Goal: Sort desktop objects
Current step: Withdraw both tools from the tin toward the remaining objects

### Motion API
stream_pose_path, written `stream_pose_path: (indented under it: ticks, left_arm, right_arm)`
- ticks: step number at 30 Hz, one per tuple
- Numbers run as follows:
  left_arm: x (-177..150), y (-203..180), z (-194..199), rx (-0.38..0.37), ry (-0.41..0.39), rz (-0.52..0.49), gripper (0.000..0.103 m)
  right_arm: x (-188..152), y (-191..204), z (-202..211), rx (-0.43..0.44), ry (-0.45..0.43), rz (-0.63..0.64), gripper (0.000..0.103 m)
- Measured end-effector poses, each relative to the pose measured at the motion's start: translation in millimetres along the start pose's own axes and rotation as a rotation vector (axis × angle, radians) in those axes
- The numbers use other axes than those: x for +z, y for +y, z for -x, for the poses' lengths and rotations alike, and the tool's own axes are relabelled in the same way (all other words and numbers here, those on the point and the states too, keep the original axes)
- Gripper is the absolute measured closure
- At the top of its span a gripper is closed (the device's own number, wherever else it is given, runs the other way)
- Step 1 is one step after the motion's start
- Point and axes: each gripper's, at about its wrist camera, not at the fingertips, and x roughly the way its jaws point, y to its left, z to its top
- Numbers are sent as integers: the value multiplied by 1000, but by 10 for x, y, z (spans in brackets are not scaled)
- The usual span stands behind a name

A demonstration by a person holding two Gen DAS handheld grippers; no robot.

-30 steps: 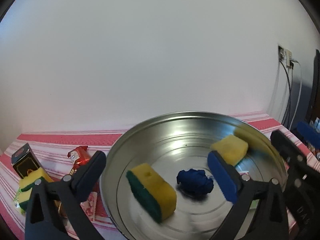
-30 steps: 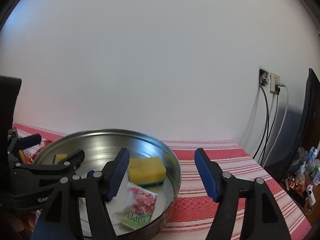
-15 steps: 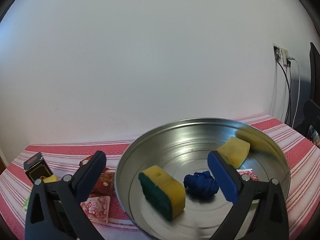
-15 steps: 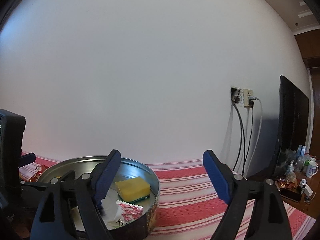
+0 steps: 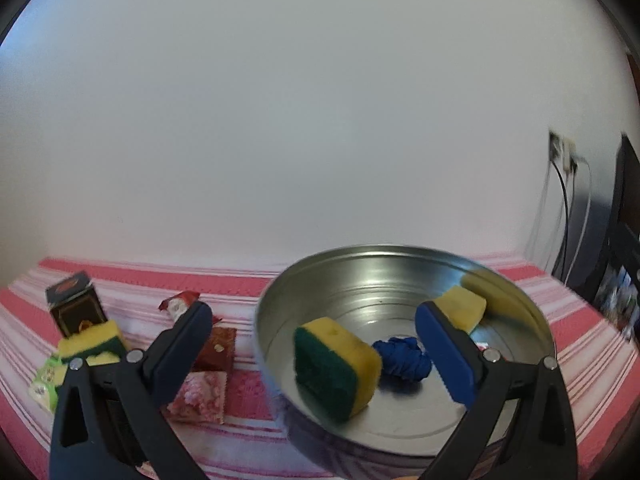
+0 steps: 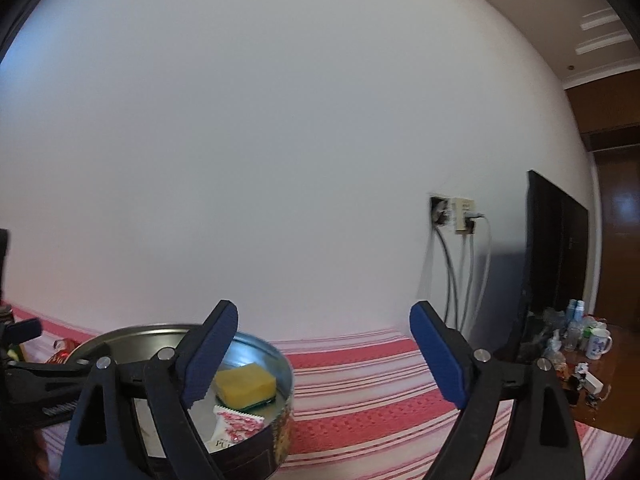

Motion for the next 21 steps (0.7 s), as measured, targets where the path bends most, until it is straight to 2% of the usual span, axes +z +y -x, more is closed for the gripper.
stream_pose_path:
  ticks: [2, 6, 12, 21]
  left_arm:
    - [-21, 74, 25, 20, 14, 10, 1]
    - [-52, 166, 76, 26, 21, -11, 1]
    - [-84, 376, 197, 47, 5, -35, 1]
    - [-86, 960, 298, 99, 18, -43, 1]
  right_arm:
    - [-1, -24, 40, 1, 4, -36, 13]
    - [-30, 13, 74, 59, 47, -111, 13]
    - [-36, 292, 151, 106, 68, -89, 13]
    - [-102, 794, 223, 238, 179, -111, 13]
